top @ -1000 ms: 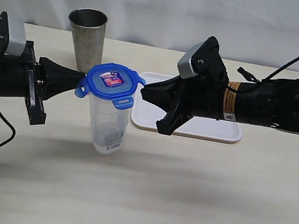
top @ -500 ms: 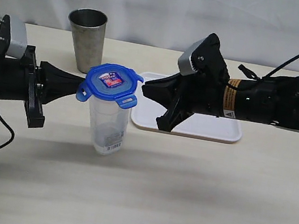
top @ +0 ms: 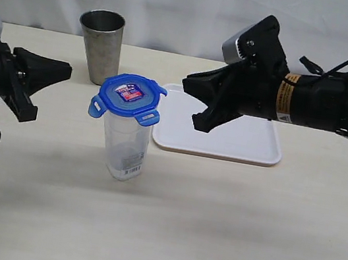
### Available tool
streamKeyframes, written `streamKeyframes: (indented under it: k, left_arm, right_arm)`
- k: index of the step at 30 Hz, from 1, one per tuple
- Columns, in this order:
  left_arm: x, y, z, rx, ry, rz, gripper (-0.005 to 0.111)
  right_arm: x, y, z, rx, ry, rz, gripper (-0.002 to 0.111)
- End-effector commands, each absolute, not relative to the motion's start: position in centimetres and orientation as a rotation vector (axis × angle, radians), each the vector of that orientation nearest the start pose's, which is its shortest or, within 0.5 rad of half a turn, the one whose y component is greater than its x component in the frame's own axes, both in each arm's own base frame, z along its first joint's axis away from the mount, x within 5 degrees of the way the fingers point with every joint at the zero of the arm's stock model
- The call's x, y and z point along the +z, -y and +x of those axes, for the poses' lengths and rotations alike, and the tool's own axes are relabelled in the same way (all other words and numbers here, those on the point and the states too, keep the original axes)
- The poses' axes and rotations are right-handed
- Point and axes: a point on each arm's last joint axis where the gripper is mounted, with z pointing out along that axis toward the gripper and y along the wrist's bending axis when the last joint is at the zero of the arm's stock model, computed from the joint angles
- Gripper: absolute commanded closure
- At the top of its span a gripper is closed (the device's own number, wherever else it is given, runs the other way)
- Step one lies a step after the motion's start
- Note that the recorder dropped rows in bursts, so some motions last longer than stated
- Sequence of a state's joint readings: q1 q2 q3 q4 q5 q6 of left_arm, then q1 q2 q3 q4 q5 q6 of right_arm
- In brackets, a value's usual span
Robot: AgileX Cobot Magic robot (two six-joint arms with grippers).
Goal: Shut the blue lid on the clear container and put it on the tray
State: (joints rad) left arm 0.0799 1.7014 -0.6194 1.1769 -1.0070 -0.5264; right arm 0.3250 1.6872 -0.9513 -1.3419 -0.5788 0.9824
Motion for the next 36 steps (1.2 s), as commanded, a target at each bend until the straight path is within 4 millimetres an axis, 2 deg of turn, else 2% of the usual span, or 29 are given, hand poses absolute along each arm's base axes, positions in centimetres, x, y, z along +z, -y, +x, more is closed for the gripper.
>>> streamKeyframes:
  k: [1,5,7,9,13,16,21,25,31,36]
  left_arm:
    - [18.6,4.7,27.4,-0.568,-1.661,0.831,0.107]
    - [18.2,5.1,26.7,-0.660,-1.704,0.882,0.107]
    - [18.6,5.9,25.7,-0.817,-1.646,0.938,0.107]
    - [18.8,6.2,25.0,-0.881,-1.599,0.999,0.107]
    - [18.7,6.3,25.0,-0.885,-1.600,1.008,0.107]
    - [18.7,7.1,24.8,-0.900,-1.585,1.036,0.107]
    - [18.0,8.6,25.6,-0.750,-1.665,1.030,0.107]
    - [17.8,8.6,25.9,-0.707,-1.689,1.014,0.107]
    - [17.7,8.5,25.9,-0.696,-1.698,1.015,0.107]
    - [17.7,8.5,25.9,-0.696,-1.698,1.015,0.107]
  right_arm:
    - [22.8,-16.6,30.2,0.751,-1.804,-1.072,0.104]
    - [22.7,-16.3,30.3,0.718,-1.840,-1.059,0.104]
    - [23.2,-16.4,30.3,0.750,-1.823,-1.019,0.104]
    - [23.5,-16.6,30.1,0.791,-1.791,-1.018,0.104]
    - [23.6,-16.7,30.0,0.812,-1.775,-1.021,0.104]
    - [24.0,-16.8,30.2,0.824,-1.744,-0.979,0.104]
    - [24.7,-17.0,30.4,0.864,-1.697,-0.904,0.104]
    - [24.4,-18.7,30.1,0.842,-1.728,-0.905,0.104]
    - [23.5,-21.3,30.3,0.601,-1.888,-0.871,0.104]
    - [23.3,-22.1,29.9,0.631,-1.870,-0.911,0.104]
